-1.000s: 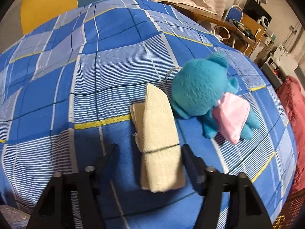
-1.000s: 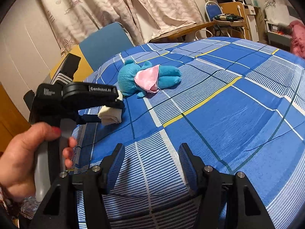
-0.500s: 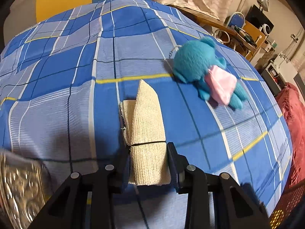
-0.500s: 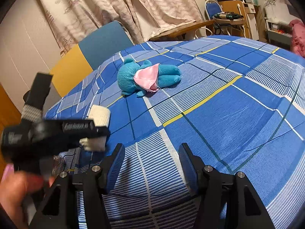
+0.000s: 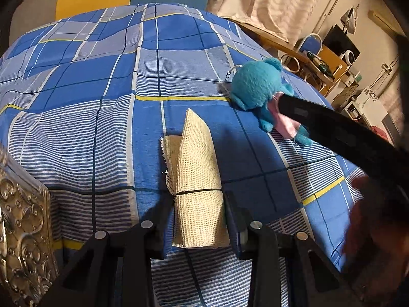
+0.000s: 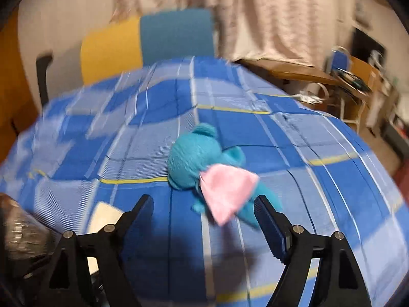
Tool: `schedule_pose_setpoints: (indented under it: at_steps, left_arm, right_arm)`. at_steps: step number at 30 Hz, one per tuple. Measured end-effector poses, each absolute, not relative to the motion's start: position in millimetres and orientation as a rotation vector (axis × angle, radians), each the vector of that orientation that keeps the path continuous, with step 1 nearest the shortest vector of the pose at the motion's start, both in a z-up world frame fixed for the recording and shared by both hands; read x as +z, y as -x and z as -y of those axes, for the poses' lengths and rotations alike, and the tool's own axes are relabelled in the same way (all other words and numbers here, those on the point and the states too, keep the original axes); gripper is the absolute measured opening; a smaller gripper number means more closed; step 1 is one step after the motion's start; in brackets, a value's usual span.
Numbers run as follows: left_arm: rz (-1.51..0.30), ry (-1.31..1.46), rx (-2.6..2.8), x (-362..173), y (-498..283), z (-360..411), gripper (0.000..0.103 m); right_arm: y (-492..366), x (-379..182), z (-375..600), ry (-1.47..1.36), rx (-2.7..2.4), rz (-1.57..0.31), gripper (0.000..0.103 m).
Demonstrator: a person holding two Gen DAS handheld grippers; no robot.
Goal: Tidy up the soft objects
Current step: 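Grasp the teal plush bear by its pink cape with the right gripper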
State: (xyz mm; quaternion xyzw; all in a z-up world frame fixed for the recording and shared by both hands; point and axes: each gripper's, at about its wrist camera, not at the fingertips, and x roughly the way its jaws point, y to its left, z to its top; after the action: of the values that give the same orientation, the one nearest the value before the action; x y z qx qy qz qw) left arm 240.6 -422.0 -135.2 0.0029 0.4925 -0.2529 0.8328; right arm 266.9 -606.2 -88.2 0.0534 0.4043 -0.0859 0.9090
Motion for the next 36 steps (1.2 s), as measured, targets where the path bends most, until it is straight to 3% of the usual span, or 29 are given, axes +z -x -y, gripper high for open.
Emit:
schedule_pose_setpoints:
  at_steps: [7,10,16,18,24,26,27,28,30,34,36]
  left_arm:
    - [-0.980,-0.002,-0.581,-138,-236,419,0.035]
    - [-0.964,-0.007,-0.584,-138,-233,419,0.035]
    - [-0.957,-0.002,-0.585,-138,-233,418,0.035]
    - [-0.953,-0.005,-0.585,-139,-232,418,0.036]
    - [-0.952,-0.019,-0.576,-138,-231,420,0.037]
    - [-0.952,-0.012,-0.582,-138,-230,418,0.036]
    - [-0.951,-0.013,-0.584,-138,-229,417,0.036]
    - [-0.949,-0.018,-0.587,-138,-228,417,0.036]
    - [-0.947,-0.024,-0.587,-138,-228,417,0.036]
    - [-0.942,-0.025,-0.587,-139,-227,417,0.037]
    - [-0.940,-0.025,-0.587,-139,-227,418,0.037]
  right_arm:
    - [-317,-112,607,0.032,-0.200,-0.920,0.080]
    - [-317,-117,607,0.038,-0.181,-0.914,0.070]
    - [-303,-105,610,-0.033,-0.190,-0.875,0.035]
    - [-291,-93,615,-0.093,-0.211,-0.841,0.002]
    - [-255,-78,613,-0.175,-0.187,-0.828,0.006]
    - [-253,-76,610,-0.144,-0.165,-0.828,0.021]
    - [-254,-75,608,-0.116,-0.170,-0.831,0.038]
    - [-257,-77,606,-0.099,-0.173,-0.846,0.061]
    - [-266,-83,604,-0.056,-0.185,-0.885,0.081]
    - [-287,-106,600,0.035,-0.186,-0.985,0.081]
    - [-291,-117,599,0.048,-0.186,-1.010,0.072]
